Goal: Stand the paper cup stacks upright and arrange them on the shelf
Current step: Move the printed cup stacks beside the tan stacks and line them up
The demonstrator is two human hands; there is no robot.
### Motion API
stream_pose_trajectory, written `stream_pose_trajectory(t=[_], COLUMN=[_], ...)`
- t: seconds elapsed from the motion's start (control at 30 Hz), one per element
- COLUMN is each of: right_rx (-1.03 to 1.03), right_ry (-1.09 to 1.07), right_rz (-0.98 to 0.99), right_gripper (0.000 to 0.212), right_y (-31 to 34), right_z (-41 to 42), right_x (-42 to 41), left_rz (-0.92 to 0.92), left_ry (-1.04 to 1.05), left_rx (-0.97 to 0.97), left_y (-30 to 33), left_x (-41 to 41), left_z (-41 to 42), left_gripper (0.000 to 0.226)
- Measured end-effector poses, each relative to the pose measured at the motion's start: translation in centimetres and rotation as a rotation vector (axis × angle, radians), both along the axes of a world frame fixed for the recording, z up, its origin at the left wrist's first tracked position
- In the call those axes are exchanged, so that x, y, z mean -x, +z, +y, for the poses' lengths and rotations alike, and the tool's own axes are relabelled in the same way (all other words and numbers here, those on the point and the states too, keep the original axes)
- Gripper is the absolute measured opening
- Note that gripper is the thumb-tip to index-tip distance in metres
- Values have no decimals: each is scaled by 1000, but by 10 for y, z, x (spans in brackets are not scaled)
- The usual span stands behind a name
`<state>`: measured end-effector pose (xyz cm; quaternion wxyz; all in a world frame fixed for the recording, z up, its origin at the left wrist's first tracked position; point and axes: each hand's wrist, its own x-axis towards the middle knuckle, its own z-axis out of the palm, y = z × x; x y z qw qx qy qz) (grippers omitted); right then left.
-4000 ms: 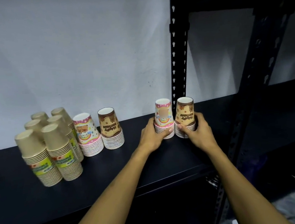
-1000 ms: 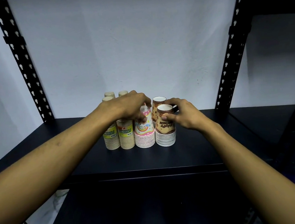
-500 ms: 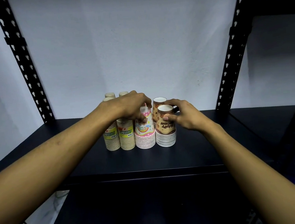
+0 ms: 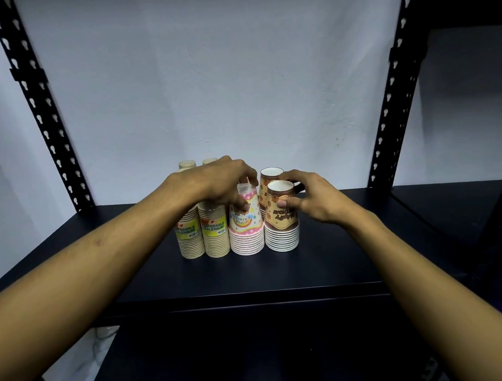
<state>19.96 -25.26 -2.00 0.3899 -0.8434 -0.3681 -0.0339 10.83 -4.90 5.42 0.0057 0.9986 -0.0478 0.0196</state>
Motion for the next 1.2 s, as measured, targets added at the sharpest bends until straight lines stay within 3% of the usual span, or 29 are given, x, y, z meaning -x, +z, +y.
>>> stream_pose_trajectory(t=[0.23,0.37,0.47,0.6,0.7,0.93,1.2], right_rx=[-11,-145,-117,114,200,52,9], right_ry=[15,-55,-69,27,57,110,89], right_rz=[13,-31,-46,48,110,143,117], right_gripper=[57,46,42,55,55,35,41], right_y=[2,12,26,43,45,32,26], right_z=[-2,-2,2,9,12,12,11], right_x=[2,-4,-15,-26,-29,-25,-25], left_rz=[3,-80,-140,21,129,151,138], left_ry=[-13,-49,-13,101,105,53,38], left_rx=[20,120,108,56,8,-7,4], left_y=[-1,7,17,23,20,17,19], left_x=[-2,-4,-15,-29,-35,-36,-40], left_z=[4,14,20,22,22,22,24], left_gripper=[64,64,61,76,66,54,55])
